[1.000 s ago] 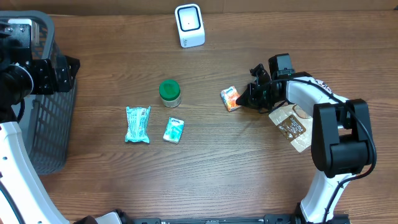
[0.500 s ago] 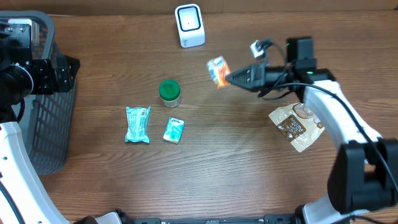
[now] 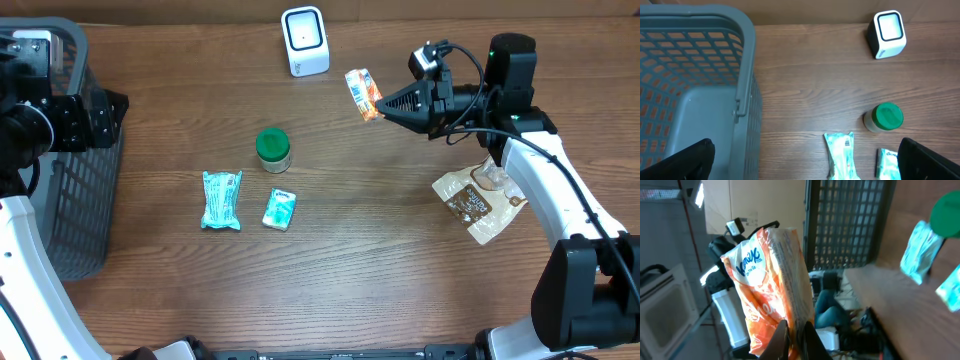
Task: Scan the item barcode
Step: 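Lift the orange pack and hold it under the white scanner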
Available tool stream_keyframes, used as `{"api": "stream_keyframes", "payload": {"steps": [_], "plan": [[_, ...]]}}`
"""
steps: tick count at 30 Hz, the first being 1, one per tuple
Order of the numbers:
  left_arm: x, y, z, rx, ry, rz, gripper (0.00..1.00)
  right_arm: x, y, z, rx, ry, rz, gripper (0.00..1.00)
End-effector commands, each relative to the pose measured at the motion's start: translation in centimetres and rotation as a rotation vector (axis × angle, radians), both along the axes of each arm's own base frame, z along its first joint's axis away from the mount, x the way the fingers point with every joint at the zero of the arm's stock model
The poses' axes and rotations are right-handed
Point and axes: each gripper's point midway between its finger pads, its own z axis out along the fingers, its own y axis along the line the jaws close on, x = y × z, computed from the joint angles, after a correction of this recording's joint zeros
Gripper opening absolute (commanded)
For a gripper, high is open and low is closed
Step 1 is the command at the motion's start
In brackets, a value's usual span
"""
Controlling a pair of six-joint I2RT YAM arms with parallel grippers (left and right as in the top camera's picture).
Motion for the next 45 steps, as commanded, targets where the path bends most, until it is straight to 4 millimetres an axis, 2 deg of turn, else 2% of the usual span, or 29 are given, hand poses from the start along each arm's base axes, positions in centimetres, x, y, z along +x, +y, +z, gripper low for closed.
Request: {"api": "stream_keyframes", "payload": {"steps": [1, 9, 13, 16, 19, 21, 25, 26, 28, 30, 32, 34, 37, 40, 43, 45], "plan": [[0.1, -0.3, -0.1, 0.000, -0.001, -0.025, 1.00, -0.7, 0.0, 1.1, 0.013, 0.081, 0.040, 0.04], [0.1, -0.3, -0.1, 0.000, -0.001, -0.025, 1.00, -0.6, 0.4, 1.3, 0.013, 0.002, 0.042, 0.04], [0.1, -0.3, -0.1, 0.000, -0.001, -0.025, 1.00, -0.5, 2.0, 0.7, -0.005, -0.111, 0.024, 0.04], [0.1, -0.3, -0.1, 0.000, 0.000, -0.025, 1.00, -0.3, 3.7, -0.5, -0.049, -0.137, -0.010, 0.04], [0.1, -0.3, -0.1, 0.000, 0.000, -0.025, 1.00, 0.1, 5.5, -3.2, -0.158, -0.157, -0.074, 0.04], [0.1, -0.3, -0.1, 0.000, -0.001, -0.025, 0.99, 0.6, 6.3, -6.4, -0.313, -0.136, -0.150, 0.04], [0.1, -0.3, -0.1, 0.000, -0.001, -0.025, 1.00, 0.7, 5.8, -12.9, -0.697, -0.128, -0.281, 0.04], [0.1, -0.3, -0.1, 0.000, 0.000, -0.025, 0.99, 0.5, 5.6, -14.0, -0.779, -0.140, -0.300, 0.04], [0.1, -0.3, -0.1, 0.000, 0.000, -0.025, 0.99, 0.4, 5.3, -14.7, -0.873, -0.157, -0.327, 0.04], [0.1, -0.3, -0.1, 0.000, 0.000, -0.025, 1.00, 0.8, 5.1, -14.0, -0.925, -0.202, -0.334, 0.04], [0.1, -0.3, -0.1, 0.000, -0.001, -0.025, 1.00, 1.7, 4.6, -12.1, -0.957, -0.234, -0.368, 0.04], [0.1, -0.3, -0.1, 0.000, -0.001, -0.025, 1.00, 3.0, 3.9, -9.6, -0.998, -0.289, -0.411, 0.04], [0.1, -0.3, -0.1, 0.000, -0.001, -0.025, 1.00, 5.6, 2.6, -4.6, -1.092, -0.399, -0.504, 0.04], [0.1, -0.3, -0.1, 0.000, 0.000, -0.025, 0.99, 7.5, 1.8, -1.7, -1.162, -0.477, -0.567, 0.04], [0.1, -0.3, -0.1, 0.000, -0.001, -0.025, 0.99, 10.5, 1.1, 0.3, -1.249, -0.580, -0.654, 0.04], [0.1, -0.3, -0.1, 0.000, -0.001, -0.025, 0.99, 12.7, 0.9, 0.8, -1.304, -0.672, -0.714, 0.04]]}}
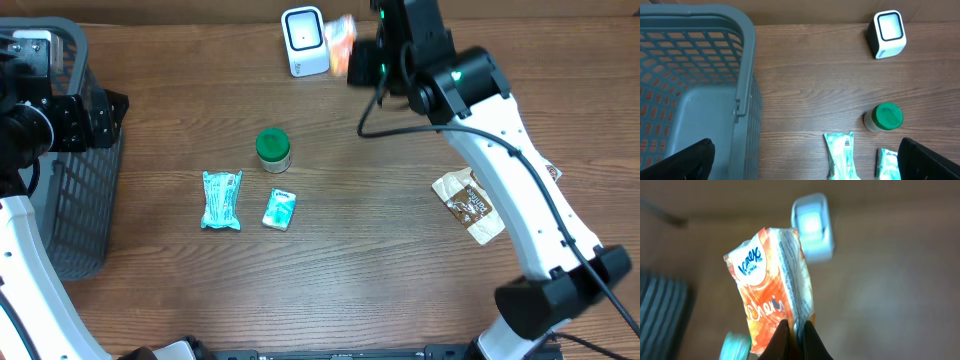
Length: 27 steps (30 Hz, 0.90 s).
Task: Scan the item barcode
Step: 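Lift the orange pack and hold it under the white scanner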
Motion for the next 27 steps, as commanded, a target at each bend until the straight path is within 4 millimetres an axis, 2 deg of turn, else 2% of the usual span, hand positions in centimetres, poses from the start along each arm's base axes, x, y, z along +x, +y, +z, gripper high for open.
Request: {"api": "stream_keyframes", "payload": {"steps": [1, 7, 9, 14, 20, 27], "plan": [[0.1, -0.2, -0.1, 0.000, -0.001, -0.025, 1.00, 4.0, -1.6, -1.4, -0.245, -0.121, -0.090, 0.04], [0.1, -0.2, -0.1, 0.001, 0.000, -0.025, 1.00, 9.2, 0.0, -3.4, -0.467, -0.304, -0.135, 0.04], [0.1, -0.2, -0.1, 0.001, -0.001, -0.024, 0.99, 11.0, 0.7, -4.7, -0.547, -0.360, -0.142, 0.04], [0.1, -0.2, -0.1, 0.001, 0.000, -0.023, 1.00, 13.8, 3.7, -8.9, -0.719, -0.446, -0.022, 0.04], [0.1, -0.2, -0.1, 0.001, 0.000, -0.024, 0.99, 15.4, 5.1, -12.7, -0.865, -0.494, 0.031, 0.04], [0.1, -0.2, -0.1, 0.001, 0.000, -0.024, 1.00, 15.6, 5.2, -15.0, -0.887, -0.469, 0.047, 0.04]]}}
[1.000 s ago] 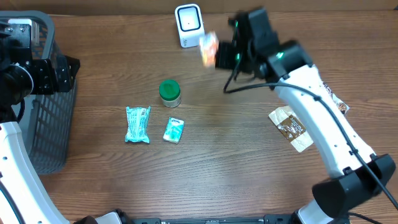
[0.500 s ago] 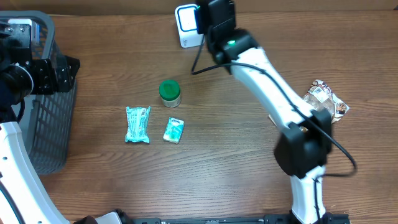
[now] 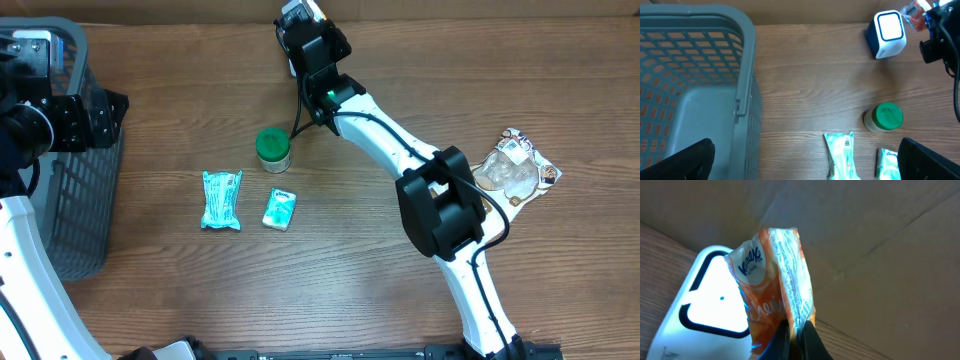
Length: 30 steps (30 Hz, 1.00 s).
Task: Scan the item barcode
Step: 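Lift the orange pack and hold it under the white scanner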
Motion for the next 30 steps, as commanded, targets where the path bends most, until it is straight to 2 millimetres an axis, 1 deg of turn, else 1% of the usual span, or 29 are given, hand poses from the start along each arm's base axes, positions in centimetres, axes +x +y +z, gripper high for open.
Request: {"api": "stream_keyframes", "payload": {"steps": [1, 3, 5, 14, 21, 24, 27, 30], "plan": [[0.1, -0.2, -0.1, 0.000, 0.000, -0.024, 1.00, 0.1, -0.1, -0.5, -0.040, -0.001, -0.009, 0.04], [0.1, -0.2, -0.1, 0.000, 0.000, -0.024, 1.00, 0.0, -0.1, -1.3, -0.046, 0.014, -0.003, 0.04], [0.1, -0.2, -0.1, 0.000, 0.000, -0.024, 0.99, 0.0, 0.0, -1.5, -0.047, 0.020, 0.004, 0.04], [0.1, -0.2, -0.2, 0.000, 0.000, -0.024, 1.00, -0.2, 0.0, -2.1, -0.056, 0.043, 0.012, 0.04], [0.1, -0.2, -0.2, 0.000, 0.000, -0.024, 0.99, -0.2, 0.8, -2.7, -0.036, 0.061, 0.068, 0.04], [0.1, -0.2, -0.2, 0.000, 0.000, -0.024, 1.00, 0.0, 0.7, -2.8, -0.029, 0.060, 0.074, 0.04], [0.1, -0.2, -0.2, 0.000, 0.000, -0.024, 1.00, 0.3, 0.1, -3.2, -0.032, 0.067, 0.063, 0.04], [0.1, -0.2, -0.2, 0.000, 0.000, -0.024, 0.99, 0.2, -0.1, -3.4, -0.028, 0.077, 0.057, 0.04]]}}
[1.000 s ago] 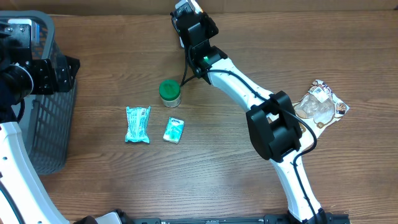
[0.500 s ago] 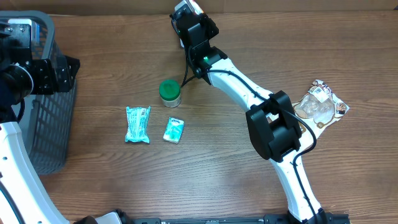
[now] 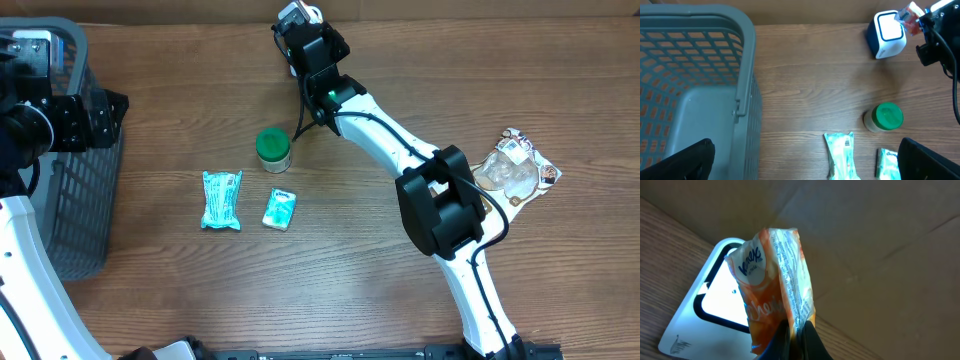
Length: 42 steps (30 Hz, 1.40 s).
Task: Scan the item barcode
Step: 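Lift the orange pack and hold it under the white scanner, then carry the orange pack right and drop it by the Pantree bag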
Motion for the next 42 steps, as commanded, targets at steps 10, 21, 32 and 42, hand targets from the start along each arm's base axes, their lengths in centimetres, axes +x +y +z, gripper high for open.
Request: {"api": "stream_keyframes", "payload": {"steps": [10, 21, 32, 42], "plan": [[0.1, -0.2, -0.1, 0.000, 0.000, -0.024, 1.00, -5.3, 1.8, 10.2, 0.330, 0.083, 0.111, 0.04], [0.1, -0.2, -0.1, 0.001, 0.000, -0.024, 1.00, -19.6, -10.1, 16.0, 0.841, 0.580, -0.236, 0.04], [0.1, -0.2, -0.1, 0.000, 0.000, -0.024, 0.99, -22.9, -29.3, 1.6, 0.846, 0.717, -1.090, 0.04], [0.1, -0.3, -0.1, 0.000, 0.000, -0.025, 0.99, -22.2, -32.6, -6.5, 0.958, 0.695, -1.096, 0.08]]}}
